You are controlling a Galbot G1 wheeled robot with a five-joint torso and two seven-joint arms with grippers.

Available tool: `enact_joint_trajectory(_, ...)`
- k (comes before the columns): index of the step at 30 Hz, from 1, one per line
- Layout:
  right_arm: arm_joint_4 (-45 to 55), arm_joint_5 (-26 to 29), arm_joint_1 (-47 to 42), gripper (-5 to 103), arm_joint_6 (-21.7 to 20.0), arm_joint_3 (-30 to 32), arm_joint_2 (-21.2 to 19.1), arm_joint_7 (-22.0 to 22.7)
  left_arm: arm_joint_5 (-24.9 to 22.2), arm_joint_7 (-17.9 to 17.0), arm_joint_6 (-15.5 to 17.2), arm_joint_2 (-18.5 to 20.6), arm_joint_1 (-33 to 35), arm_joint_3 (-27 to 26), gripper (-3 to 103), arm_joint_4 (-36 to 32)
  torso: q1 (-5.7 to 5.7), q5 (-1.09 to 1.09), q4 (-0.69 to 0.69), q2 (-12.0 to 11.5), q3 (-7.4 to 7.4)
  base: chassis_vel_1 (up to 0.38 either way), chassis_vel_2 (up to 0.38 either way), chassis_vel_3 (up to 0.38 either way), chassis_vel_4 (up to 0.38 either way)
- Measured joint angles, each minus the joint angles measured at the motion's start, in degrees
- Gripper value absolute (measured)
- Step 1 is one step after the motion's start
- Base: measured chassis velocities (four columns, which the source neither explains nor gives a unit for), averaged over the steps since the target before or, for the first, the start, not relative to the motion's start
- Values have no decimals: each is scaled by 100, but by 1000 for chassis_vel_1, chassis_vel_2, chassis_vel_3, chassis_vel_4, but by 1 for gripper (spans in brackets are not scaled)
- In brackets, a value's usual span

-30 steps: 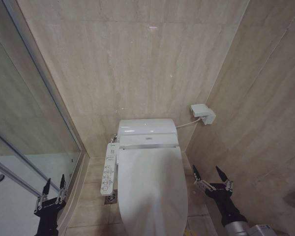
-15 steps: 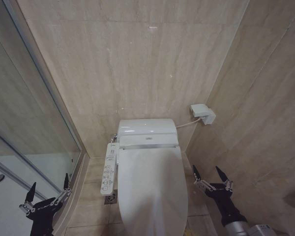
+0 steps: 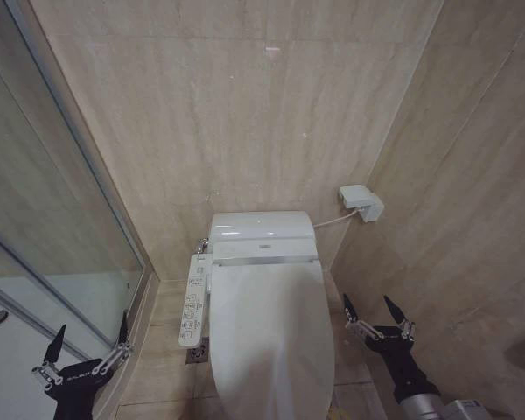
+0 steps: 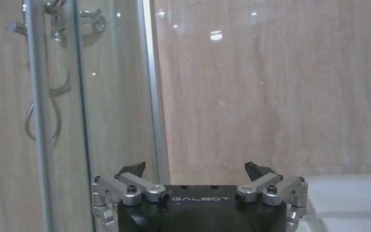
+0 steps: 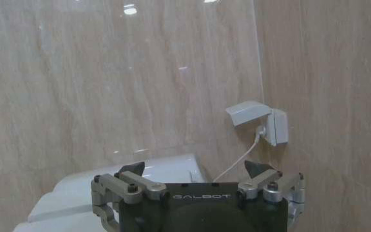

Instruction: Open the toilet lid, clean the toilet bowl with a toilet brush, close the toilet lid, and flush.

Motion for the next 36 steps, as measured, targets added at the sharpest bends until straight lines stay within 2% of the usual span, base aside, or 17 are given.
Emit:
enact_joint_trajectory(7,0,0,0,100,0,0,0,0,235,-6,-23,-10,34,-40,100,-26,0,0,0,0,0,0,0,0,0)
enact_joint_trajectory(36,0,0,0,100,0,0,0,0,573,155,-271,-41,26,18,100,59,0,0,0,0,0,0,0,0,0)
